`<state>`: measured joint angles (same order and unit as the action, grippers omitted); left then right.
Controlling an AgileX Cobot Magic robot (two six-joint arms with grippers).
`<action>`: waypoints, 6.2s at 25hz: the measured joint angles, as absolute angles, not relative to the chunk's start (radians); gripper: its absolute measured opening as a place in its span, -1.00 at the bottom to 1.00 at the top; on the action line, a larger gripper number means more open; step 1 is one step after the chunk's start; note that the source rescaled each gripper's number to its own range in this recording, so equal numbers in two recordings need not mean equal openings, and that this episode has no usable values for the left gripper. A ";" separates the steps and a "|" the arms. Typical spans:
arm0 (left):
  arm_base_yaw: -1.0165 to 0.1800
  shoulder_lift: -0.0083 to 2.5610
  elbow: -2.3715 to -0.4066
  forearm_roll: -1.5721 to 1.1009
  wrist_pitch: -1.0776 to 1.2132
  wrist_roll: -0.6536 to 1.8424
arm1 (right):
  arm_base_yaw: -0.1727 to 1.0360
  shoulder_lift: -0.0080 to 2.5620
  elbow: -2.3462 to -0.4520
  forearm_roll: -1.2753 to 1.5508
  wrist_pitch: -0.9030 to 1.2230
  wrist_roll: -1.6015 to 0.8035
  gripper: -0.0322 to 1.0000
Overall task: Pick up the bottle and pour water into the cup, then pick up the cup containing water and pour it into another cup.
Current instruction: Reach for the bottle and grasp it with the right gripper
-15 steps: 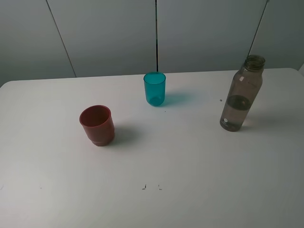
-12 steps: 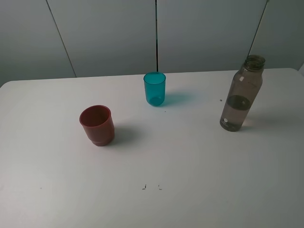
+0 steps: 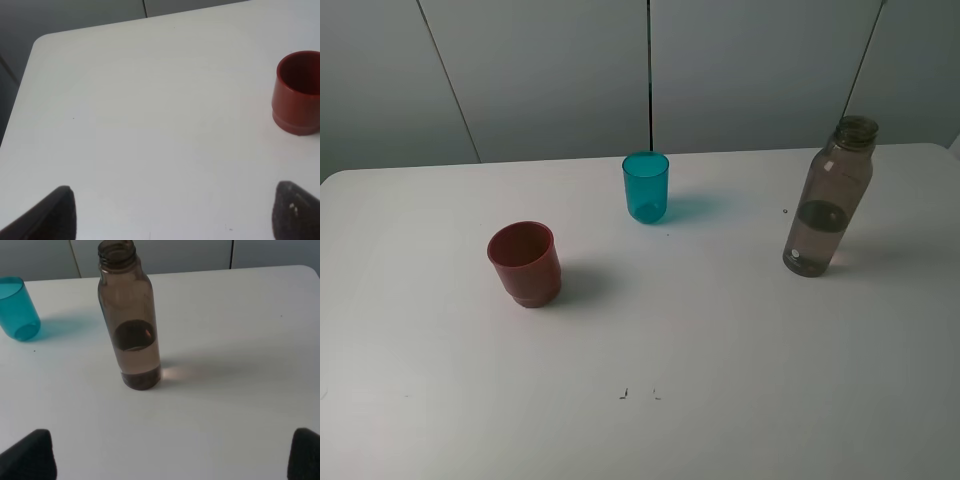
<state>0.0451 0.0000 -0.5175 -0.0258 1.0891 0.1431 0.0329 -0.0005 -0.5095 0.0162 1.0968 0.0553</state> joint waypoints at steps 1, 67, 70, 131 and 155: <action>0.045 0.000 -0.518 -0.026 1.089 0.143 | 0.033 0.000 -0.509 0.016 1.097 0.055 1.00; 0.045 0.000 -0.518 -0.026 1.089 0.141 | 0.068 0.593 -0.259 0.254 0.356 -0.146 1.00; 0.045 0.000 -0.518 -0.026 1.089 0.141 | 0.165 0.593 -0.230 0.254 0.272 -0.150 1.00; 0.045 0.000 -0.518 -0.026 1.089 0.141 | 0.308 1.865 -0.309 0.221 -1.001 0.015 1.00; 0.045 0.000 -0.518 -0.026 1.089 0.141 | 0.308 2.044 -0.346 0.247 -1.199 0.092 1.00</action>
<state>0.0451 0.0000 -0.5175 -0.0258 1.0891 0.1412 0.3082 2.0441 -0.3457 0.2468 -1.1987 0.0917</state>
